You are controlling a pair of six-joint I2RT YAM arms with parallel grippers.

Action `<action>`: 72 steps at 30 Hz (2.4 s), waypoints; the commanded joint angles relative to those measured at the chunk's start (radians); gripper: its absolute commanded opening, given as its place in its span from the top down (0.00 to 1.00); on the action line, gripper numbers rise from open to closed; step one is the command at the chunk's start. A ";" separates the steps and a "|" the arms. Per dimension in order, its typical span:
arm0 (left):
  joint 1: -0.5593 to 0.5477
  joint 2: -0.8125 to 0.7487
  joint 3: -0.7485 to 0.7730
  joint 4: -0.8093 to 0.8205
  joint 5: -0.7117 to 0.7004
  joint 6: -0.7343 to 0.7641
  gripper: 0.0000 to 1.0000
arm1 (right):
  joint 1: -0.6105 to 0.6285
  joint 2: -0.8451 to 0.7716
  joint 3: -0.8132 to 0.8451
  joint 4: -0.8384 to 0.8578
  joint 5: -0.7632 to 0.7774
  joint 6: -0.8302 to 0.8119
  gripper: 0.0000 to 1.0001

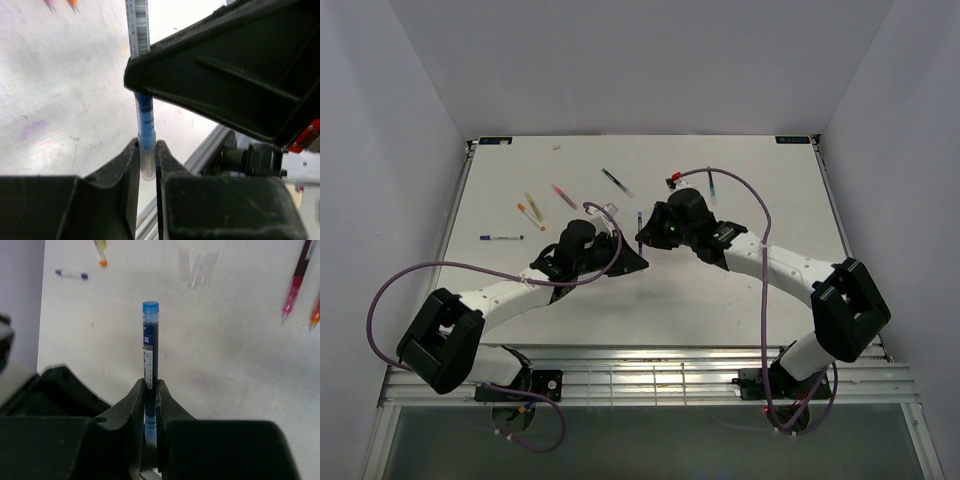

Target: Open the pen caps

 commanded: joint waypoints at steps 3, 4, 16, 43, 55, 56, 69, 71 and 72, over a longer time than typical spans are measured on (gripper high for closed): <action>-0.015 -0.065 -0.078 -0.118 0.005 0.002 1.00 | -0.130 0.141 0.412 -0.078 0.126 -0.012 0.92; -0.015 -0.070 -0.081 -0.132 0.000 0.002 1.00 | -0.156 0.164 0.468 -0.104 0.120 -0.016 0.92; 0.161 -0.058 0.077 -0.279 -0.101 0.068 1.00 | -0.223 0.213 0.508 -0.226 0.106 -0.211 0.92; 0.432 0.528 0.399 -0.054 0.034 0.079 0.96 | -0.437 0.466 0.392 -0.197 -0.184 -0.438 0.92; 0.447 0.630 0.473 -0.072 0.014 0.084 0.84 | -0.441 0.543 0.417 -0.175 -0.226 -0.429 0.92; 0.447 0.631 0.476 -0.070 0.016 0.084 0.80 | -0.441 0.546 0.415 -0.169 -0.239 -0.426 0.92; 0.450 0.656 0.481 -0.064 0.034 0.087 0.63 | -0.438 0.592 0.414 -0.132 -0.270 -0.386 0.77; 0.449 0.657 0.478 -0.064 0.034 0.087 0.63 | -0.440 0.595 0.415 -0.132 -0.272 -0.384 0.76; 0.450 0.657 0.476 -0.063 0.034 0.087 0.62 | -0.438 0.598 0.415 -0.132 -0.273 -0.384 0.75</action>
